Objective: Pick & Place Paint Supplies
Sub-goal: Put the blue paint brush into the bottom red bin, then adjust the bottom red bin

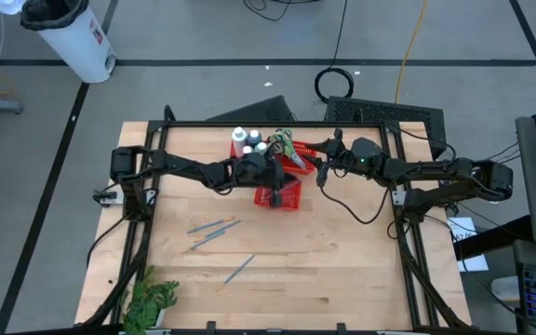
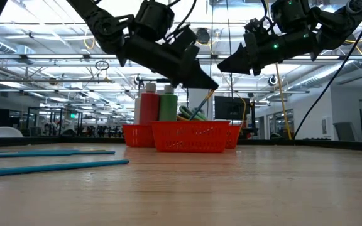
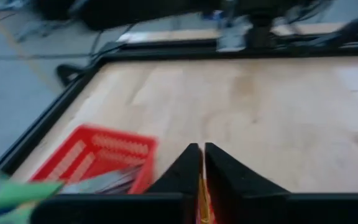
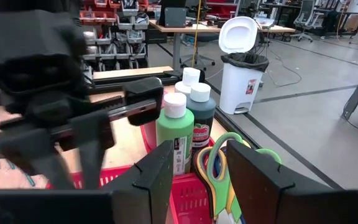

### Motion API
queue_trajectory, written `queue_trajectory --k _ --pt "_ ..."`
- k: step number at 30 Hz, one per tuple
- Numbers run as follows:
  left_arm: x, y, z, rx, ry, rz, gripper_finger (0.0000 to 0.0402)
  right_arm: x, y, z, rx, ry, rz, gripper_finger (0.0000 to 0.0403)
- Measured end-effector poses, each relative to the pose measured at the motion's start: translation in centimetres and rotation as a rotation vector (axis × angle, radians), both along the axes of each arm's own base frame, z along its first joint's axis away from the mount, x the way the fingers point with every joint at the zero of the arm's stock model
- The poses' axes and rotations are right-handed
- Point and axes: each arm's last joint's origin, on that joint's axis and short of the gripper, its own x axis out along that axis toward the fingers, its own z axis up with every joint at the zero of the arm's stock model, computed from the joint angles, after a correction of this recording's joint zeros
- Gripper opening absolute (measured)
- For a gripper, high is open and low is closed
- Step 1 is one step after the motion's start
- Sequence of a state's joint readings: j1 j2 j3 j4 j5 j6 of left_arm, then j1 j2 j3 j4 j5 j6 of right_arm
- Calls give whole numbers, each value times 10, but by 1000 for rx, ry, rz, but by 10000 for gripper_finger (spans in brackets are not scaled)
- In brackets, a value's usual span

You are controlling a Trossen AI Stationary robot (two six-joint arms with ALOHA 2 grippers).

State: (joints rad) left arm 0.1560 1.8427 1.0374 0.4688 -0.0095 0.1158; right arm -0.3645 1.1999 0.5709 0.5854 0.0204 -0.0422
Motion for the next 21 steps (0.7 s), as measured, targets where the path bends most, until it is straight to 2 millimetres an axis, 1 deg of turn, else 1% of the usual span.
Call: queue_trajectory --k 3,8,12,16,19,21 --pt "-1 2 -2 -5 19 50 72 0 0 0 0 0 0 144" --pt "-1 1 -3 -29 26 55 147 0 0 0 0 1 0 144" --pt "-4 -1 1 -26 46 51 196 0 0 0 1 3 0 144" --pt "-15 -7 19 -31 84 39 225 0 0 -1 3 9 0 144" --pt "-29 -13 30 -50 163 31 233 0 0 -1 5 12 0 144" --pt "-39 -18 34 -92 243 38 233 0 0 -1 5 13 0 144"
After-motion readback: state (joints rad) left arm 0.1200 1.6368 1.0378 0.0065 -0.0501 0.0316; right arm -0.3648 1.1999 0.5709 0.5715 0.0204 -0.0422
